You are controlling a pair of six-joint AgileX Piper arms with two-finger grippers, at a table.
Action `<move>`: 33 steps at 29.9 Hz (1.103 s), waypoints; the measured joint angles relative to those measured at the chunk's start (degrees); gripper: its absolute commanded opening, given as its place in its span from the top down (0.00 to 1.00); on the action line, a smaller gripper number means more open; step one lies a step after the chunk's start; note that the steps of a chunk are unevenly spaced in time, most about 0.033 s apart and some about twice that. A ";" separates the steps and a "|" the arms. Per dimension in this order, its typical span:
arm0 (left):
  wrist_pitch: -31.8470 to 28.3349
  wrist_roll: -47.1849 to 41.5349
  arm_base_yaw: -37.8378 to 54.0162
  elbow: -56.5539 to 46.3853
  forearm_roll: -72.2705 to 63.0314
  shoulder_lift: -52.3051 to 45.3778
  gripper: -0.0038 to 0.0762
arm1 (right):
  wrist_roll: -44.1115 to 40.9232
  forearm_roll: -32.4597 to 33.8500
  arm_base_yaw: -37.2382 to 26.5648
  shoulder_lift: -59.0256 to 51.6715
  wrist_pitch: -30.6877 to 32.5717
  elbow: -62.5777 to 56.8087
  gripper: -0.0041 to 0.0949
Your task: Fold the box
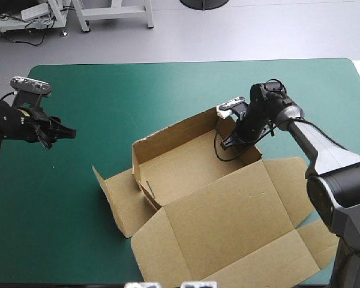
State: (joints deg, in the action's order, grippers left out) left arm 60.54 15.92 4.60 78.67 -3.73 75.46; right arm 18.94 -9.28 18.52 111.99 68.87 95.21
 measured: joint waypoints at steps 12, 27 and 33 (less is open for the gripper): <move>-1.84 -4.76 0.00 0.00 5.43 -0.23 0.56 | -0.16 -2.39 -3.31 -8.27 1.68 13.35 0.98; -5.11 -6.85 0.00 0.00 5.70 -3.26 0.55 | 5.06 -21.96 -23.75 -25.04 2.30 14.04 0.98; -3.61 2.80 0.00 0.00 -12.29 -1.15 0.55 | 5.50 -26.56 -23.75 -25.12 2.30 14.04 0.98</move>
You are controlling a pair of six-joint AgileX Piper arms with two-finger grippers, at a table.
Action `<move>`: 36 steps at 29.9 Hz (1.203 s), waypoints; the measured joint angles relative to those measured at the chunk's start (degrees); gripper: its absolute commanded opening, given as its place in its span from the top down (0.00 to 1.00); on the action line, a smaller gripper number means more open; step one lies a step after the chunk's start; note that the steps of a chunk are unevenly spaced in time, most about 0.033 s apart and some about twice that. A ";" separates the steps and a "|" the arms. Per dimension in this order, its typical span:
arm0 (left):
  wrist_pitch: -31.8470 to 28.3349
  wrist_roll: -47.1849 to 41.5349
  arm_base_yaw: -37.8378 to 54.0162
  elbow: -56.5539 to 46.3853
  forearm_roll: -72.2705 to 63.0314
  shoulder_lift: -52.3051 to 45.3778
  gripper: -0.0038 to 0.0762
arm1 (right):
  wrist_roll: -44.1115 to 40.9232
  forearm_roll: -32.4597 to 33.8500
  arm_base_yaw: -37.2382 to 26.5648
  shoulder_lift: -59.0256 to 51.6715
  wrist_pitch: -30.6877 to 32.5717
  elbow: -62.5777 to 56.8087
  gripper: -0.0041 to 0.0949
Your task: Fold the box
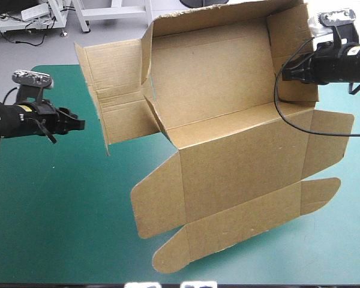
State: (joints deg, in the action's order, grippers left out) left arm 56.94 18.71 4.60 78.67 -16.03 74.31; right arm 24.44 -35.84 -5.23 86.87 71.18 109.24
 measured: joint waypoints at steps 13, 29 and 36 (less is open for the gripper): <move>12.72 24.62 0.00 0.00 -43.81 7.06 0.55 | 1.56 -1.00 0.11 0.00 0.00 -3.30 0.98; 13.18 24.67 -0.20 0.00 -53.57 7.40 0.54 | 2.66 3.57 5.23 0.54 -6.30 -11.58 0.98; 13.17 23.50 -2.21 0.00 -53.53 7.40 0.42 | 0.92 5.70 9.68 2.96 -10.24 -11.58 0.98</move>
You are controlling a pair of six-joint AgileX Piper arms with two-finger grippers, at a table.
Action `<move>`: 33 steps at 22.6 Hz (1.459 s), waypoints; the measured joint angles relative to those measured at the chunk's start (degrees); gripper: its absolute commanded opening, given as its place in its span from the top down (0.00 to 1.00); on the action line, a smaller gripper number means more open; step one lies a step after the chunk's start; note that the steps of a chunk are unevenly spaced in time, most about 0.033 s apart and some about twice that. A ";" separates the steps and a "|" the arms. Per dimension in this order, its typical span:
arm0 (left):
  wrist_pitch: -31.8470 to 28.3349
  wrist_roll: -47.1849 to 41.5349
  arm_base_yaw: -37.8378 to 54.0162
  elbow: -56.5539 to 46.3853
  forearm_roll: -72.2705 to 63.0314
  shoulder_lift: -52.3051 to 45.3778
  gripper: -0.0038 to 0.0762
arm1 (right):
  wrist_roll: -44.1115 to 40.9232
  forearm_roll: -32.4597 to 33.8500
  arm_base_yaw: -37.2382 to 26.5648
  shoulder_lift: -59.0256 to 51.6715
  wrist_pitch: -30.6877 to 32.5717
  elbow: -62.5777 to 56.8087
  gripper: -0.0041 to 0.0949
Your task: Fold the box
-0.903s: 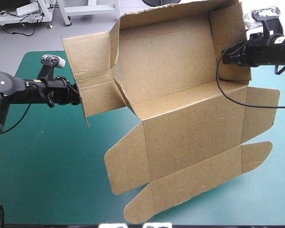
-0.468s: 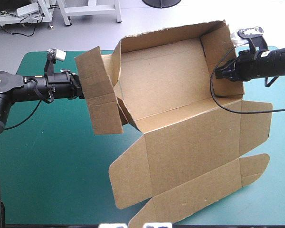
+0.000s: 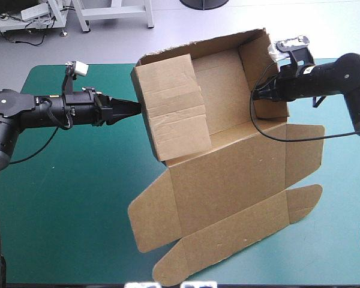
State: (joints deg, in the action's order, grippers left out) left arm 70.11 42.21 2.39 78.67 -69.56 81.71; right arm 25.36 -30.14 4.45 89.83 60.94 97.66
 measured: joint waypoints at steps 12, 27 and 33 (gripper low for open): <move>0.01 -1.97 -0.16 0.00 -0.53 0.00 0.37 | -4.66 2.63 3.73 3.46 -5.61 -0.12 0.98; -0.04 -0.80 -0.16 0.00 -3.98 0.00 0.37 | -6.37 4.02 4.60 3.67 -7.58 -0.12 0.98; 0.01 -0.53 -0.16 0.00 -4.36 0.00 0.37 | -6.79 4.46 5.89 5.95 -8.70 -0.12 0.98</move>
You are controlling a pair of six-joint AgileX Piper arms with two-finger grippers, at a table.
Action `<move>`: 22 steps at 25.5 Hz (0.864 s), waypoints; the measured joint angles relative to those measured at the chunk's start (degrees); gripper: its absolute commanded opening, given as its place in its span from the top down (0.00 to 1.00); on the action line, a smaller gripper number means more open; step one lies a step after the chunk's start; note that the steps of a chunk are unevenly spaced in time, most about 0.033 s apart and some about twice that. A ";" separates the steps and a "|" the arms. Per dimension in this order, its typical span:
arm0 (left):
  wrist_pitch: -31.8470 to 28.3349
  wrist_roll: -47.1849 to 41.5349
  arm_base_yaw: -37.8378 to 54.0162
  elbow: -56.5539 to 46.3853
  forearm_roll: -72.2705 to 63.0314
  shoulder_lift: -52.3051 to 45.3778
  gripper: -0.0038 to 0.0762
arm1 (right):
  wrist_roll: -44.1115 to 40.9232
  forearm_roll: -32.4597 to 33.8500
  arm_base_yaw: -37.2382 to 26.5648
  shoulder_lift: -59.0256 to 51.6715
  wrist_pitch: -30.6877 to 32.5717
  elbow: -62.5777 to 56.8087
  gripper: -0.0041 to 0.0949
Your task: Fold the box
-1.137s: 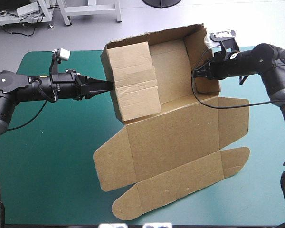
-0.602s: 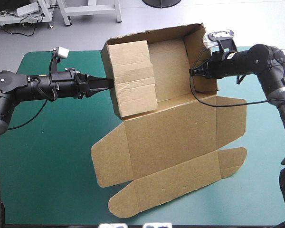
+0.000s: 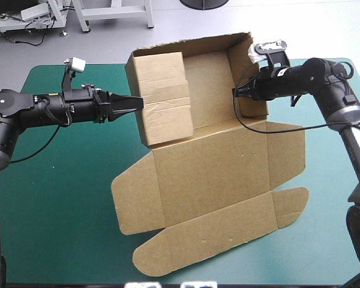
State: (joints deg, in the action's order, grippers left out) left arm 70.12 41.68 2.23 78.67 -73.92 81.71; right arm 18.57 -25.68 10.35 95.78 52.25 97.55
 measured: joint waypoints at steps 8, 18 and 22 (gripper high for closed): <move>-0.09 0.37 0.00 0.00 5.61 0.00 0.37 | -0.28 0.52 2.06 0.53 -1.65 -0.10 0.98; -11.21 -8.13 -5.37 1.93 21.43 -0.05 0.40 | -6.14 6.33 5.45 0.90 -4.35 -0.26 0.98; -18.29 -16.59 -11.04 2.62 32.56 -0.09 0.43 | -7.07 6.69 5.45 0.90 -4.47 -0.31 0.98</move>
State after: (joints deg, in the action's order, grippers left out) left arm 51.83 25.09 -8.80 81.29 -41.35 81.62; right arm 11.50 -18.99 15.79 96.68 47.78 97.24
